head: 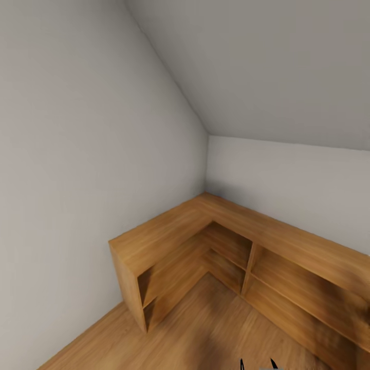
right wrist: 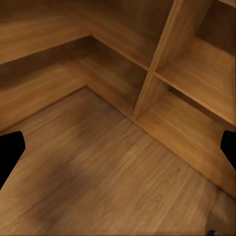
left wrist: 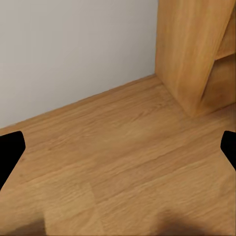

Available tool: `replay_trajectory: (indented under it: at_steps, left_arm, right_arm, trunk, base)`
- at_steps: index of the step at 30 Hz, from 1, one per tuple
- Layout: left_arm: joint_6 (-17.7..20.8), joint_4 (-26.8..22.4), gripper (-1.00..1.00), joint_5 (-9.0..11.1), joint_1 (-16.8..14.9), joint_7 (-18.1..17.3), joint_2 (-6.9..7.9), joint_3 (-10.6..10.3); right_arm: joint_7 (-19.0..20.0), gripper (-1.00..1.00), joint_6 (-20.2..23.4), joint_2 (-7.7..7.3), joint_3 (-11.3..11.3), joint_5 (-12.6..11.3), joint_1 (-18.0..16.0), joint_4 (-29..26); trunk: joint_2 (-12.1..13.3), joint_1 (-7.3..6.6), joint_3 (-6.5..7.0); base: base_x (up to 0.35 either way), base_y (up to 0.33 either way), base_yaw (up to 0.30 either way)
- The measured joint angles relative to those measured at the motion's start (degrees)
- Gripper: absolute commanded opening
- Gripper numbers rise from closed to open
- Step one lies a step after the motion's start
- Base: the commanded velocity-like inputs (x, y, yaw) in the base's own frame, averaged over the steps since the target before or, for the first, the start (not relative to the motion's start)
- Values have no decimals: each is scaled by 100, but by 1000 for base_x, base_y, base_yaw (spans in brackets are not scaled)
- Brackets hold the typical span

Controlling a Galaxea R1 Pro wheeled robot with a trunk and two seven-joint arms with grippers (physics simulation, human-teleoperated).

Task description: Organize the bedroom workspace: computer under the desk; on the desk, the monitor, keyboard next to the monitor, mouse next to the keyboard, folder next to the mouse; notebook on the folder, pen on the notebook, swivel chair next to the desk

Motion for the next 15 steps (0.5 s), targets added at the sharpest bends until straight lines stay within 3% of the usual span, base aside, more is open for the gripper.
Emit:
replay_trajectory:
  at_steps: [15]
  left_arm:
    - [163,7,100,-6,0,-37,8,-11]
  right_arm:
    - [0,100,5,0,0,0,-2,0]
  trunk:
    - [0,-1,0]
  base:
    - [249,237,-268]
